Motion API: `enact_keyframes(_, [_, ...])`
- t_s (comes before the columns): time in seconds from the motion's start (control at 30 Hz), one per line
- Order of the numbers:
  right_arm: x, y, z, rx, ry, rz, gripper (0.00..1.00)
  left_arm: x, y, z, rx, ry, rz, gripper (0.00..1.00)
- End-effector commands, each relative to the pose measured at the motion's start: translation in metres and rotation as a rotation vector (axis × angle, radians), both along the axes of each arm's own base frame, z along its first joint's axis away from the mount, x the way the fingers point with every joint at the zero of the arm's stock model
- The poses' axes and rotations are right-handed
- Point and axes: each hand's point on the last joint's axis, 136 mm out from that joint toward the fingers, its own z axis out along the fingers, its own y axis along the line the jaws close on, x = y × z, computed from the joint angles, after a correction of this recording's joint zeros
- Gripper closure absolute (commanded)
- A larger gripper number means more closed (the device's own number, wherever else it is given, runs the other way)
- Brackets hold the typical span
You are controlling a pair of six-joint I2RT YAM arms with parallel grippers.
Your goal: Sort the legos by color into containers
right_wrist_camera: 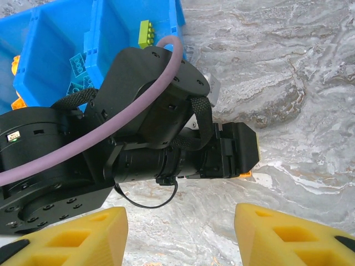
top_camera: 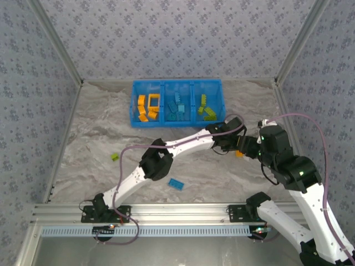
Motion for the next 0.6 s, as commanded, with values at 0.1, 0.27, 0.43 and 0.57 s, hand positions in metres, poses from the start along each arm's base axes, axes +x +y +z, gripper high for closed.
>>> enact_keyframes(0.1, [-0.004, -0.002, 0.007, 0.011, -0.012, -0.010, 0.44, -0.013, 0.013, -0.003, 0.100, 0.000, 0.010, 0.37])
enact_keyframes(0.27, [-0.007, -0.005, 0.010, 0.014, -0.025, -0.020, 0.44, -0.019, 0.004, -0.004, 0.107, -0.016, -0.030, 0.34])
enact_keyframes(0.43, [-0.009, -0.007, 0.009, 0.017, -0.031, -0.024, 0.44, -0.027, -0.003, -0.012, 0.115, -0.041, -0.075, 0.32])
enact_keyframes(0.57, [-0.010, -0.007, 0.011, 0.024, -0.037, -0.026, 0.43, -0.026, 0.005, -0.025, 0.170, -0.042, -0.067, 0.33])
